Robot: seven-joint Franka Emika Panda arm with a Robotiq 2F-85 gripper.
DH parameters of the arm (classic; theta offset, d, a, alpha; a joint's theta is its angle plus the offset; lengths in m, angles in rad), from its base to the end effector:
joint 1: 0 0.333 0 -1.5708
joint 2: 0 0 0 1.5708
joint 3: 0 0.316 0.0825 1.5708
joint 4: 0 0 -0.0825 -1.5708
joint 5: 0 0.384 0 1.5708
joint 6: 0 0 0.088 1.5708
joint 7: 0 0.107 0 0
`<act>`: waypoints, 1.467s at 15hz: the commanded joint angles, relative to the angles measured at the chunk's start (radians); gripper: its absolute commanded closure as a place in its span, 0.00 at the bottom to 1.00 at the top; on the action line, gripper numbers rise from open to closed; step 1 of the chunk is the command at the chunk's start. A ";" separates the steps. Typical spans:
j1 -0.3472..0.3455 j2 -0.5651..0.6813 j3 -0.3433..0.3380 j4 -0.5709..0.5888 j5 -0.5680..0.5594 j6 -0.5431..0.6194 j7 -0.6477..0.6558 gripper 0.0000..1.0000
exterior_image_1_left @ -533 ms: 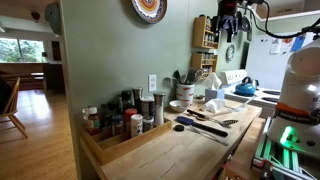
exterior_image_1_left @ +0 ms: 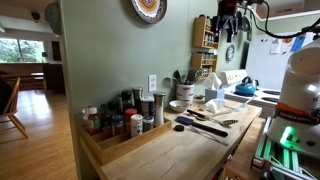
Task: Move the tissue to the left corner of the counter
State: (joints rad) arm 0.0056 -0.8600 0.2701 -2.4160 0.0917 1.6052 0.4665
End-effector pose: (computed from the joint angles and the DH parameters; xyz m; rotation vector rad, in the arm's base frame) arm 0.2789 0.1128 0.5753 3.0139 -0.4259 0.0991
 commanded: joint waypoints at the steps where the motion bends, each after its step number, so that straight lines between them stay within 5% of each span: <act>1: -0.001 0.001 0.000 0.003 0.000 -0.003 -0.001 0.00; 11: -0.084 0.105 -0.086 -0.105 -0.007 0.114 -0.011 0.00; 22: -0.213 0.314 -0.406 -0.305 -0.149 0.585 -0.415 0.00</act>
State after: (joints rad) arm -0.1705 -0.6065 -0.0629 -2.7076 -0.0048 2.0874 0.1732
